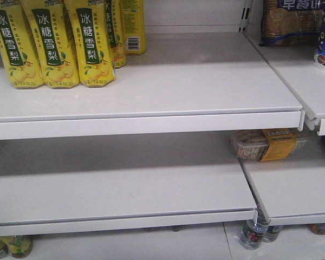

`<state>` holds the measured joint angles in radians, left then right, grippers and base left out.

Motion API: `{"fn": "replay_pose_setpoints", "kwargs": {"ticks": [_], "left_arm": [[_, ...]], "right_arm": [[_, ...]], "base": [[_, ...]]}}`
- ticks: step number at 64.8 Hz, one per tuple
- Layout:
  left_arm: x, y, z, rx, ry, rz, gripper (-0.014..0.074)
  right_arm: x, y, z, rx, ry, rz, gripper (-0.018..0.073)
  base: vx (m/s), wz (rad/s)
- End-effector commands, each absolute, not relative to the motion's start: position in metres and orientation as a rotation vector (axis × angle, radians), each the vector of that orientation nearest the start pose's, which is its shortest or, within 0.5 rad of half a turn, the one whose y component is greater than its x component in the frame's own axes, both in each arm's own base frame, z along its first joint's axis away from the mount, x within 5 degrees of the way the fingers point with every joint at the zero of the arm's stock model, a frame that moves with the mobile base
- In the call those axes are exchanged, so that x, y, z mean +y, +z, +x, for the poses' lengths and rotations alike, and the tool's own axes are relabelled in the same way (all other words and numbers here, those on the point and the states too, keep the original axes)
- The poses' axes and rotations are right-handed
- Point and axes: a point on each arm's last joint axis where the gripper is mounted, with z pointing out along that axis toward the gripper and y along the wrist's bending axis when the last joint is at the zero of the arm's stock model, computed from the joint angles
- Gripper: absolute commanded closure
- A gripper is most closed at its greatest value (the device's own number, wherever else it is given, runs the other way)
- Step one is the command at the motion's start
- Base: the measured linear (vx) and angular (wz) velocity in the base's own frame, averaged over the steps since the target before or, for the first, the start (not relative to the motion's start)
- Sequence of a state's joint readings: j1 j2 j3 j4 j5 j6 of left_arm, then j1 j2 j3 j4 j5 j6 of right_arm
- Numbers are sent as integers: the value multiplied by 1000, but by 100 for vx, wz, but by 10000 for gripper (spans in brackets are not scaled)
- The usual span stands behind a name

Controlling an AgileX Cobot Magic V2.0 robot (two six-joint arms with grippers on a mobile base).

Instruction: Place coke in basket with both arms

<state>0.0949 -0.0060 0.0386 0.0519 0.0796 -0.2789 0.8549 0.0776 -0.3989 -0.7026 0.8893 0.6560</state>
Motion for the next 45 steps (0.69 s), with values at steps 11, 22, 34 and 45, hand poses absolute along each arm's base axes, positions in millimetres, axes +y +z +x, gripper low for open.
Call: {"fn": "replay_pose_setpoints", "kwargs": {"ticks": [11,22,34,45], "left_arm": [[5,206,55,1419,-53,-169,603],[5,206,55,1419,-53,-169,603],[5,206,55,1419,-53,-169,603],[5,206,55,1419,-53,-169,603]], "right_arm": [[-5,287,53,1817,217,-347,564],[11,284,59,1891,252,-408,564],[17,276,61,1853,261,-423,564],[18,248,59,1839,324,-257,564]], "base": [[0,0],[0,0],[0,0],[0,0]]}}
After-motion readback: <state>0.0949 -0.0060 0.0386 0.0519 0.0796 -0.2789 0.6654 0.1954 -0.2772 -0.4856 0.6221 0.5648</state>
